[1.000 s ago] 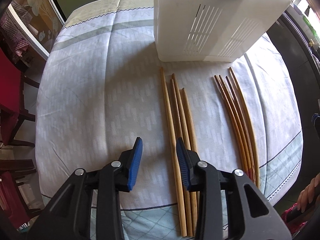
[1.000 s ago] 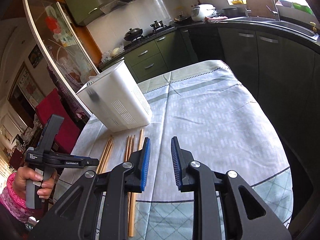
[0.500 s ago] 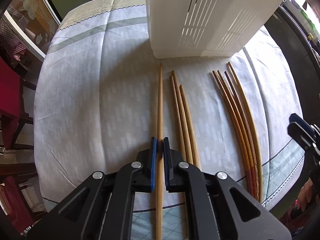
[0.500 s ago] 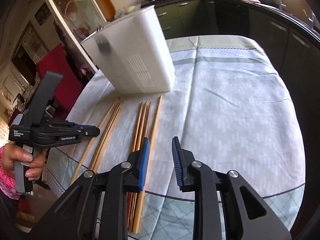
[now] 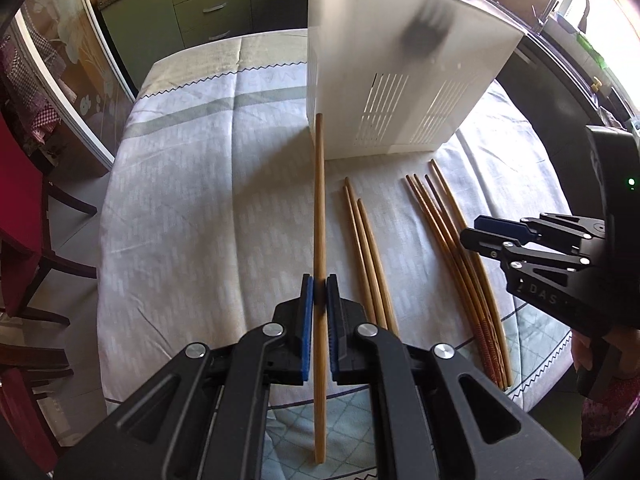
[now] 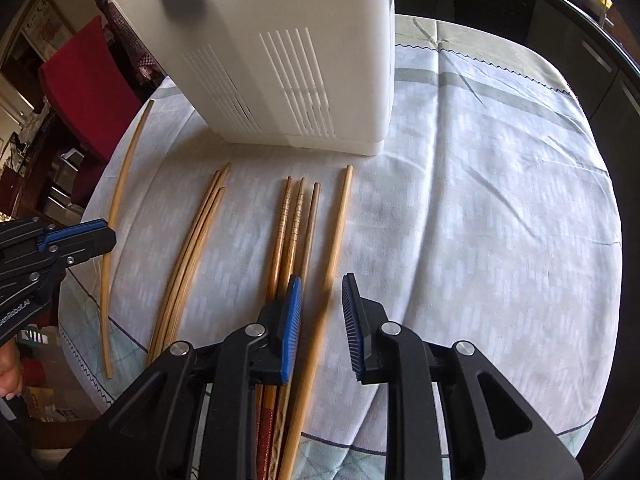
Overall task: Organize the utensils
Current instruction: 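Lift the chopstick upright with the left gripper while the right gripper grasps another chopstick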
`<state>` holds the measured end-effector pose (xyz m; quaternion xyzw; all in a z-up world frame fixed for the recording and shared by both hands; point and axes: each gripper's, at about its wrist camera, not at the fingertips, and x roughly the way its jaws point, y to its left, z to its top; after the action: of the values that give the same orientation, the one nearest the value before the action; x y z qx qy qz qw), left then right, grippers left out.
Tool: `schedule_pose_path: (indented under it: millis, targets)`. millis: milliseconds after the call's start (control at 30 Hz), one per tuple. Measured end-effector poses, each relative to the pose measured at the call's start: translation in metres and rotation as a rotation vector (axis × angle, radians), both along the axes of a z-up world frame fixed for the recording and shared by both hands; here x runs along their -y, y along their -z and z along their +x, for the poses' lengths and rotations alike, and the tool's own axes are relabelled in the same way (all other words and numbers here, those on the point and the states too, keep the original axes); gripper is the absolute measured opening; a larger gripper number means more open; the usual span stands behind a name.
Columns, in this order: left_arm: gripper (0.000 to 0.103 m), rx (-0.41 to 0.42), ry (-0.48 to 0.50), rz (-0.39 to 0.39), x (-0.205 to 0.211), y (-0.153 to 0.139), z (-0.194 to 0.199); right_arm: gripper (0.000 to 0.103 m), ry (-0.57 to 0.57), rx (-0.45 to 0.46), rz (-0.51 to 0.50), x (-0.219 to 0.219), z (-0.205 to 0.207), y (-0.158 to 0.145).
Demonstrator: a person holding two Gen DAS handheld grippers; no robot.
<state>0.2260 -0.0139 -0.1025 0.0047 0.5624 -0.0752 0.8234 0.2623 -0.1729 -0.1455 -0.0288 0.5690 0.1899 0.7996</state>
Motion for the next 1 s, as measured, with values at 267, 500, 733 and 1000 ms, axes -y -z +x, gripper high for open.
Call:
schedule_pose_path:
  millis: [267, 500, 733, 1000]
  targets:
    - [0.007, 0.047, 0.01, -0.025, -0.005, -0.018, -0.016, 0.013, 0.002, 0.007, -0.069, -0.025, 0.003, 0.005]
    - [0.007, 0.067, 0.013, -0.024, -0.01, -0.026, -0.028, 0.014, 0.054, -0.056, 0.032, -0.014, 0.013, 0.007]
    - [0.007, 0.073, 0.022, -0.022, -0.009, -0.028, -0.031, 0.014, 0.067, -0.064, 0.063, 0.001, 0.019, 0.004]
    - [0.007, 0.072, 0.029, -0.026, -0.007, -0.028, -0.032, 0.014, 0.057, -0.045, 0.008, -0.005, 0.008, 0.007]
